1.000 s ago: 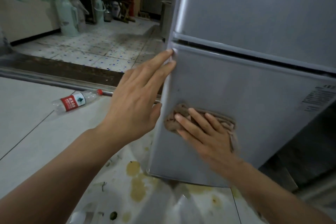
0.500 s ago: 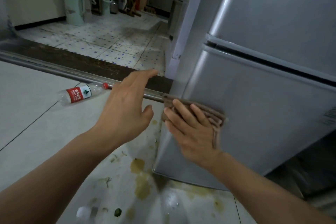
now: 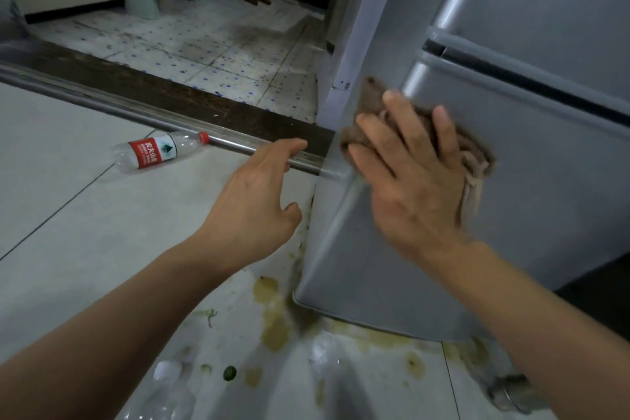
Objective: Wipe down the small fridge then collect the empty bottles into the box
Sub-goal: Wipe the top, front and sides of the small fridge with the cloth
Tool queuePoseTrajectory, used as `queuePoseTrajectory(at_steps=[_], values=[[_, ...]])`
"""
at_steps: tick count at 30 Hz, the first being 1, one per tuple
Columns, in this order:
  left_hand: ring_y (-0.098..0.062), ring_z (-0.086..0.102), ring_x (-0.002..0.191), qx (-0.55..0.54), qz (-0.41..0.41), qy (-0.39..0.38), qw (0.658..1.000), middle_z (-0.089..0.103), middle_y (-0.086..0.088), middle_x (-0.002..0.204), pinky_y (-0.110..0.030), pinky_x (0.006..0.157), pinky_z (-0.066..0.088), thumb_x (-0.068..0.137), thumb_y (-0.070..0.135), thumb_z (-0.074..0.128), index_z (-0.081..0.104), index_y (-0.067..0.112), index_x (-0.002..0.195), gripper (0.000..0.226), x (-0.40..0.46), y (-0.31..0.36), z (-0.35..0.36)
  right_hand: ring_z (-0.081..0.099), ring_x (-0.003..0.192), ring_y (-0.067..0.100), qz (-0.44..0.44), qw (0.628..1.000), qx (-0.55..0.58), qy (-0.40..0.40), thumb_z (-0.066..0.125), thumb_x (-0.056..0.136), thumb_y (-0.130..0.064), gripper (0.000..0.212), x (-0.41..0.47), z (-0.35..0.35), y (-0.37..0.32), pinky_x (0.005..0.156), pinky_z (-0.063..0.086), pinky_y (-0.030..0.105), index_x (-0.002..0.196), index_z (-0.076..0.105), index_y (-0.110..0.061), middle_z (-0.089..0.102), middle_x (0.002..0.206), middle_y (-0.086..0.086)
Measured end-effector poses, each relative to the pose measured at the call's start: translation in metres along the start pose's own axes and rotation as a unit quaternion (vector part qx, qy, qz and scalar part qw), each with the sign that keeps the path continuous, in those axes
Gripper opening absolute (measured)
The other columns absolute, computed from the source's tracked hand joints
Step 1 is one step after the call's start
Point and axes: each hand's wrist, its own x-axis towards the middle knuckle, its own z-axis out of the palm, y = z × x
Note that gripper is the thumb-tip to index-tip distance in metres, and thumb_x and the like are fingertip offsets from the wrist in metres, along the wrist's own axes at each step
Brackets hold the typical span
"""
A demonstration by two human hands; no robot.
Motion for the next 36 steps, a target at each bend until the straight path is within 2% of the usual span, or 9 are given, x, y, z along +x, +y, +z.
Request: queuePoseTrajectory(at_steps=[5,9,12,16,20,22,30,33,36], values=[[0.001,0.045,0.109,0.002,-0.011,-0.025,1.000,0.044,0.006,0.138,-0.013,0.086,0.032,0.076,0.012,0.070,0.032,0.027,0.141,0.077,-0.008,-0.007,0.012,0.029,0.140,0.024,-0.110,0.983,0.009,-0.147,0.046,0.085,-0.010,0.053,-0.088,0.015,-0.043,0.116,0.009,0.042,0.138,0.049,-0.015,0.041,0.147,0.003],[0.002,0.044,0.106,0.007,-0.004,-0.039,0.999,0.045,0.006,0.137,-0.004,0.080,0.028,0.074,0.008,0.070,0.033,0.027,0.140,0.078,-0.012,-0.002,0.018,0.025,0.141,0.020,-0.195,0.954,0.005,-0.229,0.043,0.080,-0.008,0.061,-0.117,0.013,-0.055,0.117,0.008,0.040,0.140,0.044,-0.016,0.036,0.150,-0.001],[0.004,0.040,0.104,0.017,-0.008,-0.039,0.999,0.045,0.006,0.137,-0.007,0.081,0.030,0.075,0.007,0.069,0.033,0.027,0.140,0.076,-0.012,0.005,0.022,0.033,0.137,0.023,-0.202,0.957,0.043,-0.205,0.040,0.086,-0.006,0.054,-0.113,0.003,-0.034,0.114,0.016,0.040,0.139,0.043,-0.016,0.039,0.147,0.000],[-0.003,0.048,0.111,0.009,-0.011,-0.036,0.999,0.046,0.005,0.136,-0.016,0.084,0.035,0.076,0.007,0.067,0.032,0.028,0.139,0.075,-0.010,0.014,0.030,0.035,0.137,0.032,-0.064,0.991,0.068,-0.093,0.028,0.100,-0.003,0.041,-0.090,-0.016,0.023,0.111,0.022,0.042,0.136,0.045,-0.014,0.039,0.147,0.004],[-0.014,0.053,0.111,-0.025,-0.006,-0.039,0.999,0.052,0.004,0.127,-0.030,0.091,0.046,0.076,0.014,0.070,0.029,0.027,0.139,0.076,-0.010,0.031,0.050,0.034,0.134,0.032,0.020,0.997,0.071,-0.004,0.056,0.095,-0.007,0.034,-0.083,-0.014,0.047,0.111,0.027,0.047,0.129,0.051,-0.012,0.040,0.144,0.006],[-0.016,0.056,0.105,-0.040,-0.004,-0.004,0.999,0.056,0.002,0.118,-0.036,0.088,0.048,0.076,0.015,0.070,0.035,0.023,0.134,0.068,-0.009,0.037,0.058,0.036,0.131,0.033,0.052,0.992,0.117,0.014,0.056,0.095,-0.007,0.032,-0.098,-0.008,0.033,0.106,0.035,0.047,0.126,0.053,-0.008,0.042,0.141,0.007],[-0.020,0.059,0.092,0.008,-0.020,0.088,0.996,0.057,0.000,0.106,-0.033,0.073,0.048,0.079,0.021,0.071,0.041,0.019,0.118,0.049,-0.008,0.043,0.077,0.046,0.127,0.023,-0.137,0.978,0.102,-0.120,0.053,0.087,-0.010,0.038,-0.165,-0.011,0.019,0.103,0.033,0.038,0.122,0.064,-0.020,0.052,0.137,-0.002],[-0.021,0.059,0.090,0.020,-0.027,0.085,0.996,0.055,0.002,0.103,-0.032,0.071,0.046,0.079,0.022,0.071,0.040,0.019,0.118,0.049,-0.006,0.042,0.077,0.049,0.109,0.018,-0.006,0.997,0.067,-0.023,0.056,0.095,-0.025,0.031,-0.134,-0.027,0.047,0.084,0.034,0.035,0.125,0.053,-0.026,0.053,0.130,-0.010],[-0.020,0.059,0.091,0.031,-0.042,0.077,0.996,0.056,0.001,0.104,-0.036,0.075,0.050,0.079,0.024,0.071,0.039,0.021,0.117,0.050,-0.004,0.041,0.076,0.049,0.084,0.018,0.170,0.974,0.137,0.051,0.057,0.095,-0.032,0.029,-0.110,-0.037,0.080,0.071,0.037,0.031,0.118,0.050,-0.016,0.046,0.106,-0.004]])
